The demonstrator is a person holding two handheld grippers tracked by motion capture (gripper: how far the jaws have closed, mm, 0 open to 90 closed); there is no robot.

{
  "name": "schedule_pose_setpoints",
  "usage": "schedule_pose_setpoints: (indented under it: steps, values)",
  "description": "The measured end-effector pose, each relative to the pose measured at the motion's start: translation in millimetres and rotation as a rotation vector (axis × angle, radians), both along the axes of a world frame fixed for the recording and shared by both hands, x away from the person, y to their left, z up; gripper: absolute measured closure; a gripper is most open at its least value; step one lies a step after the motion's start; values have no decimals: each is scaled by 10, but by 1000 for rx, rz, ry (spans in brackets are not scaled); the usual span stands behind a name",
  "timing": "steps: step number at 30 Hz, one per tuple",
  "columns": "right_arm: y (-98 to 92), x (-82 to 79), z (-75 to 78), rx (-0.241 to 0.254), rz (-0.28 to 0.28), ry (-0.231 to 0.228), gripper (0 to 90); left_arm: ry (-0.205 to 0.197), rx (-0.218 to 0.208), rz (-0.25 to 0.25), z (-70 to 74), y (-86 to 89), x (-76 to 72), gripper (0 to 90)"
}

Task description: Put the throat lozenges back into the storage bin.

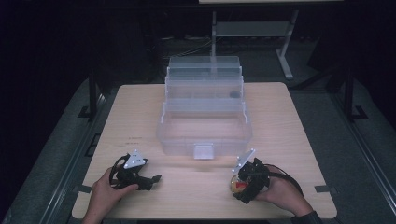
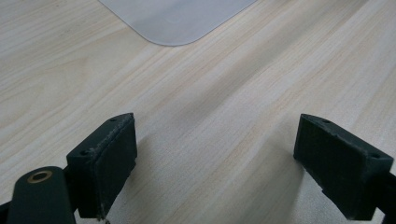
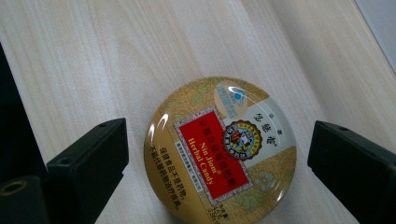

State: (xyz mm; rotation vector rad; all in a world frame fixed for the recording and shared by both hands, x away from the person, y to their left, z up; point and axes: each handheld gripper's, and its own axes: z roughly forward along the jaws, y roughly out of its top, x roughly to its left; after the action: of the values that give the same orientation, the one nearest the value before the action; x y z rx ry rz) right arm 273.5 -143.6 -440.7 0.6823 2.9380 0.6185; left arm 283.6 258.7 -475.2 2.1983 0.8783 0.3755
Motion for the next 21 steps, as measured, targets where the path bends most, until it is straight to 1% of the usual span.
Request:
schedule_pose_setpoints:
  steps: [6,16,21]
  values:
    - [24,-6,-21,-16,3,4,53,0,0,0,0,0,0,123]
    - [30,-1,-42,-28,5,9,61,0,0,0,0,0,0,123]
    - [33,0,-50,-35,10,13,84,0,0,0,0,0,0,124]
